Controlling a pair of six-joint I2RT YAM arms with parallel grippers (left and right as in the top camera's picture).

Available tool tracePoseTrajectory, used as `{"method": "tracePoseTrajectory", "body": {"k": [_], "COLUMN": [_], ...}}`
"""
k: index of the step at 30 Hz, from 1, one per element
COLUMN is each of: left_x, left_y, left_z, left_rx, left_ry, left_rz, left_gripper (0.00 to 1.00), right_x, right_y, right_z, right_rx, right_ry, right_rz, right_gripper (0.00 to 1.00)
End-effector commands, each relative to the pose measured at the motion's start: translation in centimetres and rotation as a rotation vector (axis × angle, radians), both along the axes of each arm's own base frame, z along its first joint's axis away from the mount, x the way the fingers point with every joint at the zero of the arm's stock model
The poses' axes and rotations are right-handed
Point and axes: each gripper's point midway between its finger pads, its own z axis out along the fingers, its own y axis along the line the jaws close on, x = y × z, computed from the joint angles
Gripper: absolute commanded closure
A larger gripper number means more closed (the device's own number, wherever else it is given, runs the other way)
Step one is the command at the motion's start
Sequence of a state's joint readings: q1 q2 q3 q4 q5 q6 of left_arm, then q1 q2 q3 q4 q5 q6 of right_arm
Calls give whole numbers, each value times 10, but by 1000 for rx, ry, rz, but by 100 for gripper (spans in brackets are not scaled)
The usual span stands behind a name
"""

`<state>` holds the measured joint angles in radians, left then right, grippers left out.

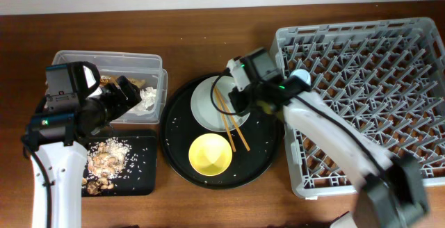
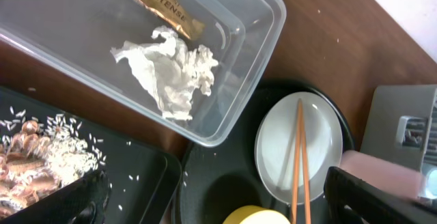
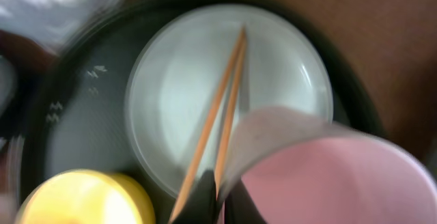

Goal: Sort waste into correct bins and load items into the dishwasher rack
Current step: 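Grasp the pink cup with the right gripper and lift it, then place the pink cup in the dish rack with the right gripper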

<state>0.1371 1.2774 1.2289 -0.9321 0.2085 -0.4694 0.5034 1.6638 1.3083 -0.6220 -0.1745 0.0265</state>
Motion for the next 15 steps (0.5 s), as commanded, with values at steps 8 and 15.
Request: {"method": "tracePoseTrajectory", "body": {"k": [8,15], "left_x": [1,1], "left_y": [3,3], "left_z": [4,4], "left_rx": [3,3], "left_ry": [-10,-10], "left_rz": [14,14], "left_gripper": [1,1], "right_x": [-63,25], "right_y": [-108,-207], "right_z": [197,117], "right_rx": [717,1034], "right_ry": [-126,-84], "right_rz": [176,71], "right_gripper": [96,96]}}
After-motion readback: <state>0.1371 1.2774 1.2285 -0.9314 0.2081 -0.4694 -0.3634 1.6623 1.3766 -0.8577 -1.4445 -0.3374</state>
